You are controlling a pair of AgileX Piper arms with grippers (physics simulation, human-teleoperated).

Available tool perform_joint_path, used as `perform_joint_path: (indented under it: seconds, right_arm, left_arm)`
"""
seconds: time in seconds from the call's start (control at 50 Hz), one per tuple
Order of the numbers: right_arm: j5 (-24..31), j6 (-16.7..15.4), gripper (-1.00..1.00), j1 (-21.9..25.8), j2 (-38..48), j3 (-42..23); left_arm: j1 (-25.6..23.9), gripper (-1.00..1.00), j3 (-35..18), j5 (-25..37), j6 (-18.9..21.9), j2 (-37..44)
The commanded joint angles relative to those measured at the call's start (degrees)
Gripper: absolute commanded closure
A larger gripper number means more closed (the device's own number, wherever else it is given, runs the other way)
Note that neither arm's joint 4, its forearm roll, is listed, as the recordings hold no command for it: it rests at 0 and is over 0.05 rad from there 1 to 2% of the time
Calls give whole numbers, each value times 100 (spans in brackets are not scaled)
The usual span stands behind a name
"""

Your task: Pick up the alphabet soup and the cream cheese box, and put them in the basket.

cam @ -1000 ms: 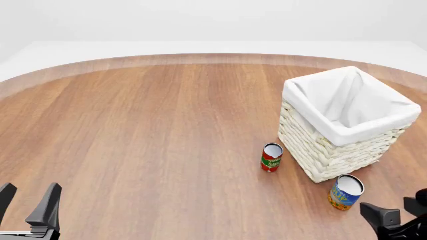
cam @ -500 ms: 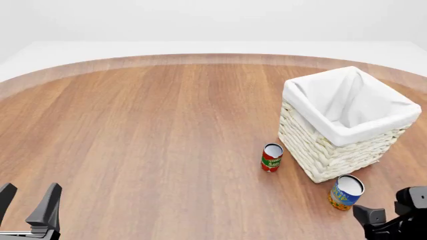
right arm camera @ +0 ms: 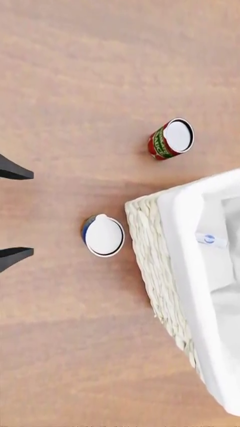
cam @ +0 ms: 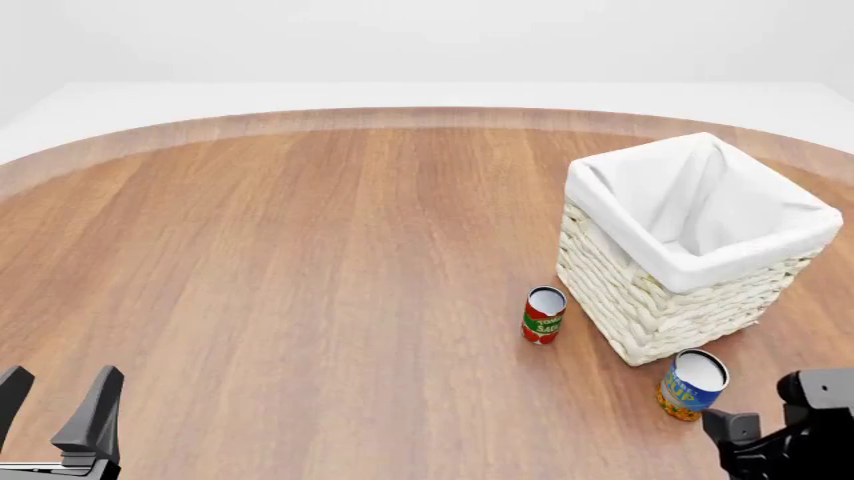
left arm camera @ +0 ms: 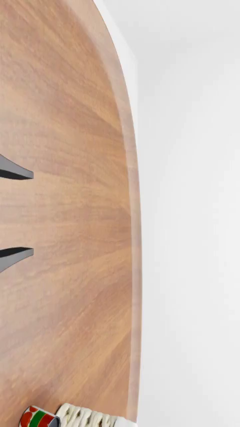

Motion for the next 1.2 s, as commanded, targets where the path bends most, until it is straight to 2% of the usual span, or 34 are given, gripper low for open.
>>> perform_joint_path:
  seconds: [0.02, 0.16, 0.18, 0.28, 0.56, 0.6, 0.64, 0.72, 0.74, 0.8, 1.06, 1.18, 1.2]
  right_arm:
    - [-239, -44, -100, -130, 216, 73]
    - [-531, -59, -100, -194, 454, 181]
    - [-352, -48, -100, -183, 474, 0]
    - [-704, -89, -100, -211, 579, 270]
    - [-838, -110, -100, -242, 707, 327]
    - [-655, -128, -100, -259, 750, 107]
    - [-917, -138, -100, -262, 797, 333]
    - [-995, -145, -100, -258, 855, 360]
    - [-816, -150, -100, -267, 867, 172]
    - [-1113, -159, -100, -281, 968, 383]
    - [-1414, -165, -100, -294, 1290, 399]
    - [-1490, -193, -100, -323, 1421, 351]
    - [-1269, -206, -100, -334, 1403, 149]
  left_arm:
    - [0, -100, 0, 0, 0, 0]
    - [0, -100, 0, 0, 0, 0]
    - [0, -100, 0, 0, 0, 0]
    - [0, -100, 0, 0, 0, 0]
    - [0, -100, 0, 0, 0, 0]
    - [0, -100, 0, 0, 0, 0]
    - [0, -100, 0, 0, 0, 0]
    - [0, -100, 0, 0, 0, 0]
    - [0, -100, 0, 0, 0, 0]
    - [0, -100, 0, 0, 0, 0]
    - [0, -100, 0, 0, 0, 0]
    - [0, -100, 0, 0, 0, 0]
    - [0, -100, 0, 0, 0, 0]
